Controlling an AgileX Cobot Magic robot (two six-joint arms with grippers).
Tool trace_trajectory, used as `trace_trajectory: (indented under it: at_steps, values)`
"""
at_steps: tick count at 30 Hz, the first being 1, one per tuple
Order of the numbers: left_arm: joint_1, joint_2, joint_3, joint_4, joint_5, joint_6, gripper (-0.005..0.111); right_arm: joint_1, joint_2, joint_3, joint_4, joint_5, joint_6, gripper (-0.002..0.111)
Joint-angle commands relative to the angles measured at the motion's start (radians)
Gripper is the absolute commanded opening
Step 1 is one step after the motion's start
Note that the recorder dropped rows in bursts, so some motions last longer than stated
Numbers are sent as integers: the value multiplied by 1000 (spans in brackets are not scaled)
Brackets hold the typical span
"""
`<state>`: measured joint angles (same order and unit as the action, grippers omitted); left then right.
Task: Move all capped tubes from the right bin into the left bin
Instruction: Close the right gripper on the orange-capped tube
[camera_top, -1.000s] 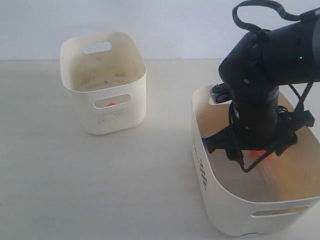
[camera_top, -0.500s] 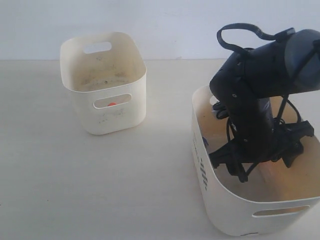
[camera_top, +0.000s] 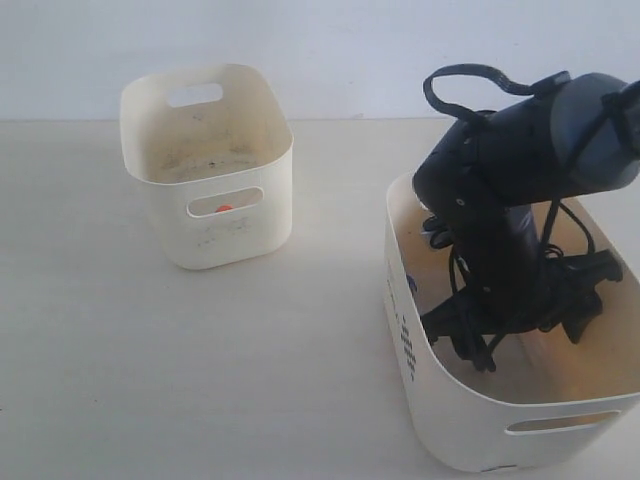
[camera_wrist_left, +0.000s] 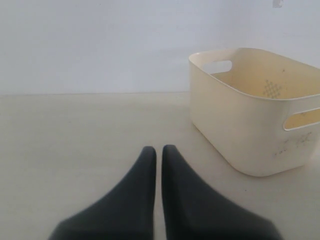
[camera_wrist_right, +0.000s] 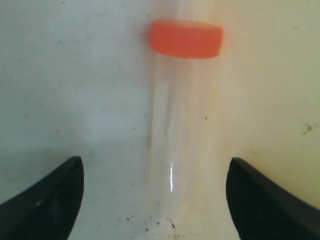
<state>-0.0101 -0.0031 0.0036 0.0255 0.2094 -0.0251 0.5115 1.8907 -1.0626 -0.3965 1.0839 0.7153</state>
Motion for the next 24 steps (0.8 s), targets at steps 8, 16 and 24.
trace_trajectory:
  at_steps: [8,16,24]
  values:
    - [0,3,-4,-6,-7,-10,4,-3,59,4,-9,4,-11,74]
    - [0,3,-4,-6,-7,-10,4,-3,78,4,-9,-12,-18,55]
    - [0,3,-4,-6,-7,-10,4,-3,78,4,-9,-14,-27,30]
